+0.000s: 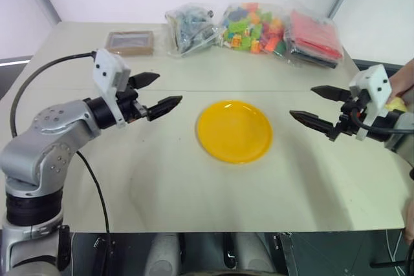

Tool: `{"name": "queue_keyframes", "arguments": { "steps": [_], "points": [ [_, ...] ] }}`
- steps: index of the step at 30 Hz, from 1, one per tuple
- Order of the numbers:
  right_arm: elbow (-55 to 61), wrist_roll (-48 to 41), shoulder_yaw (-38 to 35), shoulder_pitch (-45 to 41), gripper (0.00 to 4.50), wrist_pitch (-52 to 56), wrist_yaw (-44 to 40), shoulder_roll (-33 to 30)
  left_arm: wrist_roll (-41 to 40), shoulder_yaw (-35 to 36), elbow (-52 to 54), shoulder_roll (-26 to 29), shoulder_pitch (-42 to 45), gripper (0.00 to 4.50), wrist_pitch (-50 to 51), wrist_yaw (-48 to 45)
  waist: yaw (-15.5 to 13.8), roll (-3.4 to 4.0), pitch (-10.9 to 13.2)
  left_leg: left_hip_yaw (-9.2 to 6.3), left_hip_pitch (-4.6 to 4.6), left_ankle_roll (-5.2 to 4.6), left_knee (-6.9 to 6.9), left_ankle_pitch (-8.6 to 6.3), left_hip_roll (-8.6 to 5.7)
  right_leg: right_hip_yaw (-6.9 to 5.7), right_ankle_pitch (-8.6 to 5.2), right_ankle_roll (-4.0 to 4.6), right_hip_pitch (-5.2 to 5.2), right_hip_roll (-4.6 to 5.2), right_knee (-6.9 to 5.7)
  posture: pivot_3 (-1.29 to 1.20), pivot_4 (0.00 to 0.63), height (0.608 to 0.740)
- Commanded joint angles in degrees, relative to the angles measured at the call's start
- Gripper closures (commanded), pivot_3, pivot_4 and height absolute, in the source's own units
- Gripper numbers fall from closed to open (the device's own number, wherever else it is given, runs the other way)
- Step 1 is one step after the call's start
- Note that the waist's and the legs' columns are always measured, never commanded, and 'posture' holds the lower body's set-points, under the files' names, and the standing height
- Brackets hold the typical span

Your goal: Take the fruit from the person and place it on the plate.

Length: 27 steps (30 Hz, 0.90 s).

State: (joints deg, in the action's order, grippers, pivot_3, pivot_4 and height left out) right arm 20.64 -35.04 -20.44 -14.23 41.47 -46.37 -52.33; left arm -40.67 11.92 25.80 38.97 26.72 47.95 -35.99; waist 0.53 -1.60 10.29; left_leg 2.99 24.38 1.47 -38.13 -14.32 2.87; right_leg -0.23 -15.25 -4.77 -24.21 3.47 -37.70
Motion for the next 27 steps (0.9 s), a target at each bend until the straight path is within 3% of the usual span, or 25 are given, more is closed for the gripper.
{"name": "queue_keyframes", "arguments": {
  "steps": [1, 16, 27],
  "points": [
    [2.01, -0.7, -2.33, 0.55, 0.0, -0.27, 0.14, -0.81, -0.85, 0.83, -0.08, -0.15, 1.4, 0.05, -0.37, 0.8, 0.01, 0.0, 0.0, 0.0, 0.0, 0.0, 0.0, 0.0, 0.0, 0.0, 0.0, 0.0, 0.0, 0.0, 0.0, 0.0, 0.15, 0.731],
    [0.62, -0.1, -4.92, 2.75, 0.0, -1.29, -1.17, -2.63, -4.05, 2.06, 1.52, 3.23, -0.93, 0.05, 1.15, -0.85, 0.04, 0.0, 0.0, 0.0, 0.0, 0.0, 0.0, 0.0, 0.0, 0.01, 0.0, 0.0, 0.0, -0.01, 0.0, 0.0, 0.15, 0.731],
    [0.32, -0.24, -3.41, 1.17, 0.0, -1.02, -1.15, -2.47, -4.63, 1.91, 2.13, 2.72, -0.95, 0.05, 0.74, 0.53, 0.03, 0.0, 0.0, 0.01, 0.0, 0.0, 0.0, 0.0, 0.0, 0.01, 0.0, 0.0, 0.0, 0.0, 0.0, 0.0, 0.15, 0.731]
  ]
}}
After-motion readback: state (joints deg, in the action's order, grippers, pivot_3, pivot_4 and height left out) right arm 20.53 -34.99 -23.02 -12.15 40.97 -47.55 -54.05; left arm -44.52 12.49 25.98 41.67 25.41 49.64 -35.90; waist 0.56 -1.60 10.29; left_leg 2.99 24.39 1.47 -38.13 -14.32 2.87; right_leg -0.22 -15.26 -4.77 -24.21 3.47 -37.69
